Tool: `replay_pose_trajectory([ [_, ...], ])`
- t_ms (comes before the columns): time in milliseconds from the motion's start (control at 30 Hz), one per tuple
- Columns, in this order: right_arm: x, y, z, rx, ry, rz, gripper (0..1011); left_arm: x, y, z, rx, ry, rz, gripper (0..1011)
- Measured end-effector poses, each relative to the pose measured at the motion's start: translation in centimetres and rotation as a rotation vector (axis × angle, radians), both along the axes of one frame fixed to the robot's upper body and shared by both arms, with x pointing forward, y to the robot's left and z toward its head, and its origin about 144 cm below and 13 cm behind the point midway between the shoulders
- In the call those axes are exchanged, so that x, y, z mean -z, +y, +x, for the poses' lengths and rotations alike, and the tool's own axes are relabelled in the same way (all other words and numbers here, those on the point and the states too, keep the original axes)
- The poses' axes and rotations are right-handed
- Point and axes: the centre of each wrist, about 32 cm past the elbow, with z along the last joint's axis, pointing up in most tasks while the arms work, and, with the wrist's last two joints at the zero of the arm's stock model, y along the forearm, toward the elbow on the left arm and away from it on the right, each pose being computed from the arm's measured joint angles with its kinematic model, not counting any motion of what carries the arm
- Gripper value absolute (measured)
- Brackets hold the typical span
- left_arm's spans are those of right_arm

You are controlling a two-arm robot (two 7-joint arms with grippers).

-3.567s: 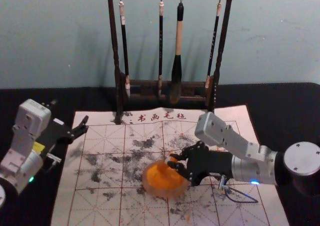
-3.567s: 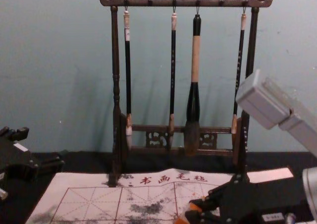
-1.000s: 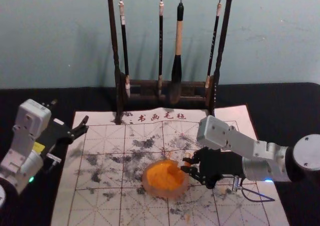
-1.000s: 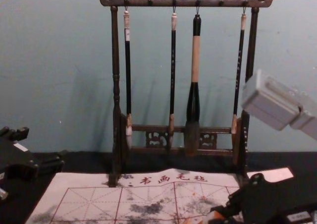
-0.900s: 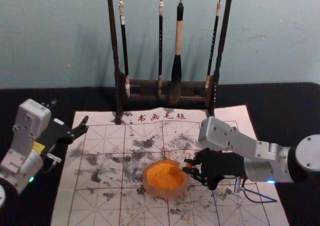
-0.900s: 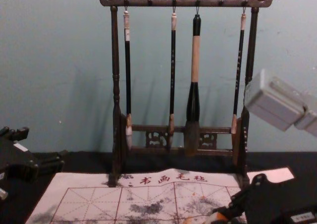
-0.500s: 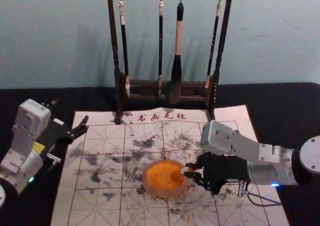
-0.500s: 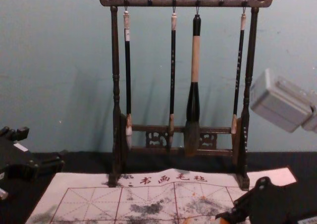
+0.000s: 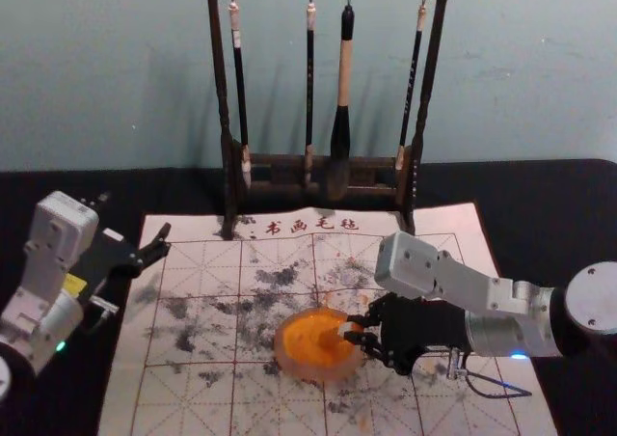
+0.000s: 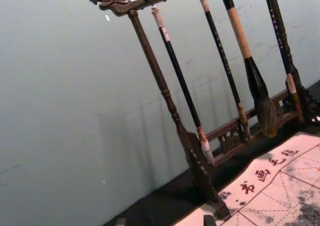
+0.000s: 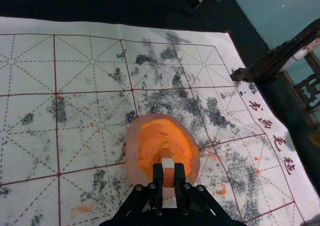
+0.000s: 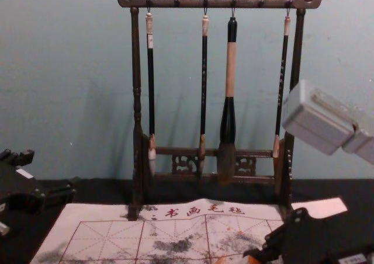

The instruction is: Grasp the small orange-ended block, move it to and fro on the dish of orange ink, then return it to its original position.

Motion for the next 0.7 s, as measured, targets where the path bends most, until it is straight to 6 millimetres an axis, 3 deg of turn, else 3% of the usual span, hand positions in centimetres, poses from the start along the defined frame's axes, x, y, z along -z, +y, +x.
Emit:
replay_pose_trajectory([
  [367, 0.0, -0.1, 0.4, 0.023, -0.009, -0.004, 111, 0.0, 0.0, 0.0, 0.000, 0.000, 0.000, 1001],
  [700, -0.5, -1.4, 0.4, 0.062, -0.021, 0.041, 111, 0.0, 0.0, 0.0, 0.000, 0.000, 0.000, 1002],
])
